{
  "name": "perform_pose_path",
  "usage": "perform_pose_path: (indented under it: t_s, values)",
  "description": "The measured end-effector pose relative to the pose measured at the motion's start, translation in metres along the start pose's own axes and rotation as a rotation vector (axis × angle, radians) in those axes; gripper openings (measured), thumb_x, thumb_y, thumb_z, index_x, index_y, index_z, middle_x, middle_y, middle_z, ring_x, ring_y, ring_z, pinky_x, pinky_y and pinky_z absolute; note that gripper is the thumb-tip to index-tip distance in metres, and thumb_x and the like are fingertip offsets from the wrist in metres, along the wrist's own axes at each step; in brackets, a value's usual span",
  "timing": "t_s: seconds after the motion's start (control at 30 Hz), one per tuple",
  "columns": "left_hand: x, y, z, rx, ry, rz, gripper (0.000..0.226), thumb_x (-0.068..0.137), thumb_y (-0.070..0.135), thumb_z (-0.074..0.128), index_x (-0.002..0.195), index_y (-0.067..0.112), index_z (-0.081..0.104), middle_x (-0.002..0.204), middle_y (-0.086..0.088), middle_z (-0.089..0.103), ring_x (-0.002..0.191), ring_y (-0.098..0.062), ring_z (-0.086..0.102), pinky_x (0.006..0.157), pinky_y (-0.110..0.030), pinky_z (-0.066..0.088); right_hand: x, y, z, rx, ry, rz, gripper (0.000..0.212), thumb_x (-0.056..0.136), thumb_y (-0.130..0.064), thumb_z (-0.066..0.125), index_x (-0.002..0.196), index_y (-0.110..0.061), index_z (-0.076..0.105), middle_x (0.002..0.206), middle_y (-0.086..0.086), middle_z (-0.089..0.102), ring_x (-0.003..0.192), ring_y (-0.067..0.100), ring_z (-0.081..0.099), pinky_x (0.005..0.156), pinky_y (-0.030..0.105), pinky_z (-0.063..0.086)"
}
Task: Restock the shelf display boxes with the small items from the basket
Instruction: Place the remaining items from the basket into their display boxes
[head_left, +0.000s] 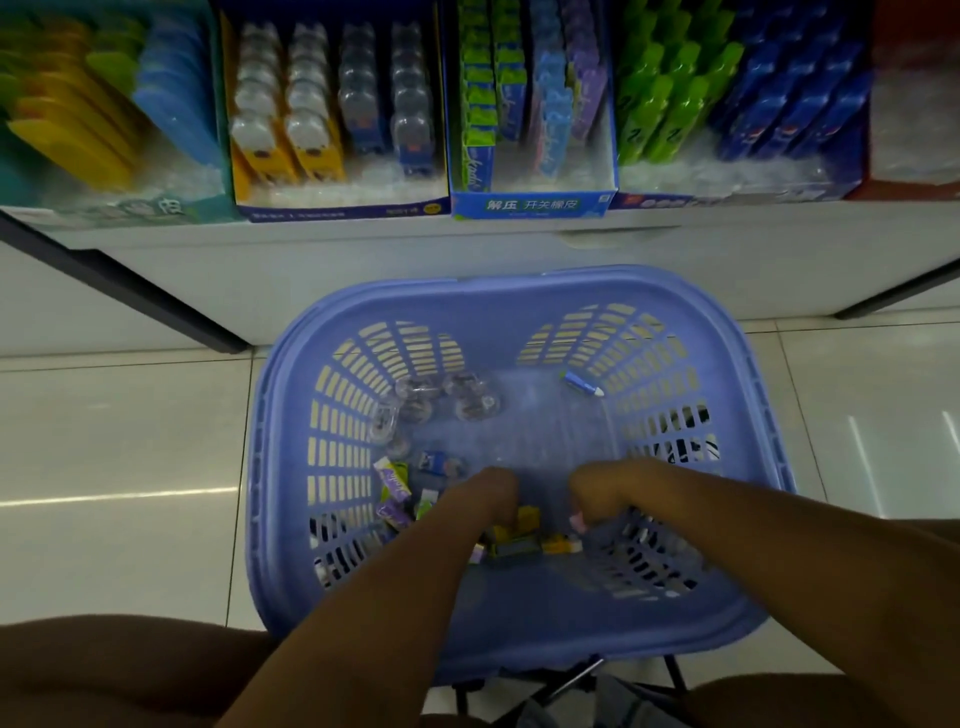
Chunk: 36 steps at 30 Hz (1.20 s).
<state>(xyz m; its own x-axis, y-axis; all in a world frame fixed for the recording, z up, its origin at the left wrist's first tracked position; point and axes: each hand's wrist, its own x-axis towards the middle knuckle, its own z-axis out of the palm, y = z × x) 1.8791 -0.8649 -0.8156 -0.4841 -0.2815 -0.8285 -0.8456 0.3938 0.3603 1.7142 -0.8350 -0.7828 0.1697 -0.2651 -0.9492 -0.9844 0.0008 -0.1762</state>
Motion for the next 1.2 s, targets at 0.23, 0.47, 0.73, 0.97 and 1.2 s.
perform_pose_path:
  t_s: [0.23,0.47,0.73,0.97,1.2]
  values:
    - [-0.013,-0.004,-0.026,-0.468,-0.036,-0.221,0.020,0.087,0.010,0.053,0.067,0.008,0.053,0.066,-0.010,0.055,0.059,-0.023,0.061,0.041,-0.024,0.047,0.003,-0.028,0.009,0.008,-0.090,-0.160,0.029,0.093,-0.025,0.053,0.078,-0.003,0.064,0.071,0.012,0.054,0.062,0.020,0.044,0.060,0.029,0.038]
    - [-0.028,-0.001,-0.042,-0.932,-0.037,-0.220,0.049,0.094,0.008,0.034,0.046,0.012,0.040,0.032,0.001,0.038,0.042,-0.013,0.038,0.065,-0.034,0.040,0.003,-0.031,0.018,-0.045,-0.004,-0.114,0.035,0.092,-0.030,0.056,0.061,-0.016,0.048,0.066,0.006,0.046,0.064,0.021,0.044,0.065,0.028,0.035]
    - [-0.054,0.005,-0.076,-1.159,0.029,-0.277,0.031,0.095,0.028,0.057,0.071,0.012,0.045,0.061,-0.006,0.040,0.050,-0.015,0.040,0.043,-0.023,0.038,-0.024,-0.027,-0.012,-0.037,0.074,-0.148,0.026,0.084,-0.028,0.069,0.066,-0.012,0.058,0.067,0.006,0.052,0.072,0.020,0.049,0.066,0.030,0.041]
    - [-0.094,0.022,-0.108,-1.356,-0.154,-0.021,0.033,0.099,0.027,0.041,0.098,-0.001,0.059,0.082,-0.016,0.071,0.073,-0.022,0.071,0.068,-0.026,0.057,-0.125,-0.024,-0.091,0.333,0.541,-0.306,0.029,0.075,-0.031,0.078,0.071,-0.026,0.050,0.061,-0.010,0.042,0.050,0.000,0.039,0.050,0.018,0.027]
    - [-0.138,0.024,-0.131,-1.714,0.067,0.267,0.018,0.095,0.012,0.049,0.090,0.003,0.063,0.076,-0.013,0.073,0.054,-0.009,0.066,0.048,-0.016,0.053,-0.184,-0.046,-0.129,0.502,0.908,-0.473,0.027,0.067,-0.027,0.084,0.069,-0.022,0.058,0.062,-0.011,0.053,0.058,0.001,0.043,0.057,0.020,0.036]
